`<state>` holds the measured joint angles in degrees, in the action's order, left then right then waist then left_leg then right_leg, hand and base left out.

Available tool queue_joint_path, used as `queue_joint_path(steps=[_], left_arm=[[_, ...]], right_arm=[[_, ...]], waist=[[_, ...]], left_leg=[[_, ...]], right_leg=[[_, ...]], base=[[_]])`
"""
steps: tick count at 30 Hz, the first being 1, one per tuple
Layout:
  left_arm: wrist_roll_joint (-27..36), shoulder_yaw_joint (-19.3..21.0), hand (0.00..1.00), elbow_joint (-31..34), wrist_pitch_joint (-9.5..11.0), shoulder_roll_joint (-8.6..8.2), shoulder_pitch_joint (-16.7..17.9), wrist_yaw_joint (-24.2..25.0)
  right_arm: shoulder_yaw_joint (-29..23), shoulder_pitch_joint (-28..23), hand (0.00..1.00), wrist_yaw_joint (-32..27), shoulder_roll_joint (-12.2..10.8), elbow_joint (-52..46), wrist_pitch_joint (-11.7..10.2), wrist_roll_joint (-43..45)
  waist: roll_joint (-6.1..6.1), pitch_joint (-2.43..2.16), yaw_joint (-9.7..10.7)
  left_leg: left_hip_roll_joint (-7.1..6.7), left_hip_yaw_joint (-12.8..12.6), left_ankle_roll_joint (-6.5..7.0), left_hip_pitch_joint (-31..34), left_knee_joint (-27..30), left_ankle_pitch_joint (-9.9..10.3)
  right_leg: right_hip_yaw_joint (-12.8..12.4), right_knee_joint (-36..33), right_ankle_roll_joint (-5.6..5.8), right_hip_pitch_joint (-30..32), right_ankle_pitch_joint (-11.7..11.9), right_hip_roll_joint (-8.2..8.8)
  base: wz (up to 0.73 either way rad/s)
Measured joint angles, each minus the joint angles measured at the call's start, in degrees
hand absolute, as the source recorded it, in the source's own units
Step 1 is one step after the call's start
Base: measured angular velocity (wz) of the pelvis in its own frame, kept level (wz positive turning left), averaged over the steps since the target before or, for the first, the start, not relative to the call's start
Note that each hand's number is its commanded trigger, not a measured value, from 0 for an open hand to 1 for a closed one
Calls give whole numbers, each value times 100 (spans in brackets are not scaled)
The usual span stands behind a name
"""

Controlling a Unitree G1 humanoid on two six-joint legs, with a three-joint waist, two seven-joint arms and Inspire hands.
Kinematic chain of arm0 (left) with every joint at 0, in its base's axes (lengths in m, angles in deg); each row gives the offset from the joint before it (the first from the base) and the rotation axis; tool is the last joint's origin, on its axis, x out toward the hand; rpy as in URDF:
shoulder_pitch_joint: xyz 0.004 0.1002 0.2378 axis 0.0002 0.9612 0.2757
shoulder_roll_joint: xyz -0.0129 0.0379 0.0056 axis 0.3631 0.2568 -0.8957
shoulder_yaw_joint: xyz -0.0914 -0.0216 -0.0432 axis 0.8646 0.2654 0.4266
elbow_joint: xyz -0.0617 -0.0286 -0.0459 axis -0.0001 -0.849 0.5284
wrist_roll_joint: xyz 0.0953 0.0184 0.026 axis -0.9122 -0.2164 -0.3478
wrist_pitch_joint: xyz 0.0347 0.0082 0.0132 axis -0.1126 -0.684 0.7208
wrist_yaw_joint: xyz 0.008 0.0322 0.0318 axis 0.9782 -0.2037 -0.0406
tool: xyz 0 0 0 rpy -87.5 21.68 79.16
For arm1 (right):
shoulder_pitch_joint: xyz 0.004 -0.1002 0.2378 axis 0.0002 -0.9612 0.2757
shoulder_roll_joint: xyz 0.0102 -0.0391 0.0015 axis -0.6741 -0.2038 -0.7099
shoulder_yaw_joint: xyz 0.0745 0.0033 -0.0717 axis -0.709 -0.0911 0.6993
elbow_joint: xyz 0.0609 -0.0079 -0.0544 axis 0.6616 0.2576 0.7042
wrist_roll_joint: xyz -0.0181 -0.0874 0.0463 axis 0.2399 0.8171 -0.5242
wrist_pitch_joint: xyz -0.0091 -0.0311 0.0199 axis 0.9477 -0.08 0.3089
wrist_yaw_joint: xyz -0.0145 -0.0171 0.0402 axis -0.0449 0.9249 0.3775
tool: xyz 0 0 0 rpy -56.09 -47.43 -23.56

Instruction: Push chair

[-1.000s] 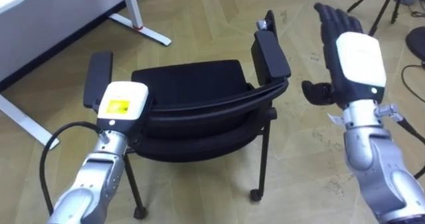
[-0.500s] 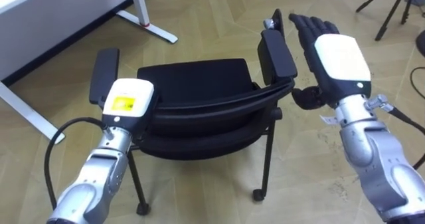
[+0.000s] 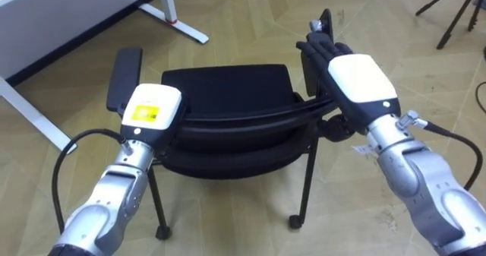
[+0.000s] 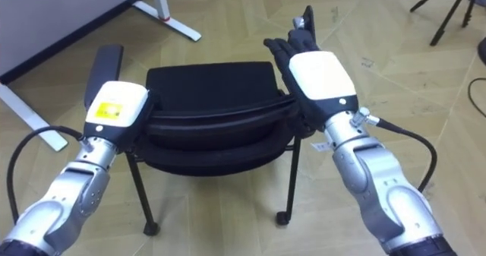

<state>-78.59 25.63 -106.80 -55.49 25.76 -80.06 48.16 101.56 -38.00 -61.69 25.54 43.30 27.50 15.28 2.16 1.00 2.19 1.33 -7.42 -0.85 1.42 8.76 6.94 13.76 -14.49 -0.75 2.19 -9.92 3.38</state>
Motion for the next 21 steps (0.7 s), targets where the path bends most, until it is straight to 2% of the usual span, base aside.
queue_joint_path(steps=[16,21], left_arm=[[2,-163,100,-107,121,31,-167,-6],[1,-163,100,-188,234,58,-233,-15]], right_arm=[[160,19,0,146,0,61,-21,36],[268,36,0,263,0,282,-213,60]], waist=[[57,1,-123],[67,11,-129]], left_leg=[[2,140,0,-13,-3,0],[2,147,0,-15,-4,0]], right_leg=[[107,92,-2,-99,2,-16],[113,93,-2,-112,2,-16]], base=[[2],[0]])
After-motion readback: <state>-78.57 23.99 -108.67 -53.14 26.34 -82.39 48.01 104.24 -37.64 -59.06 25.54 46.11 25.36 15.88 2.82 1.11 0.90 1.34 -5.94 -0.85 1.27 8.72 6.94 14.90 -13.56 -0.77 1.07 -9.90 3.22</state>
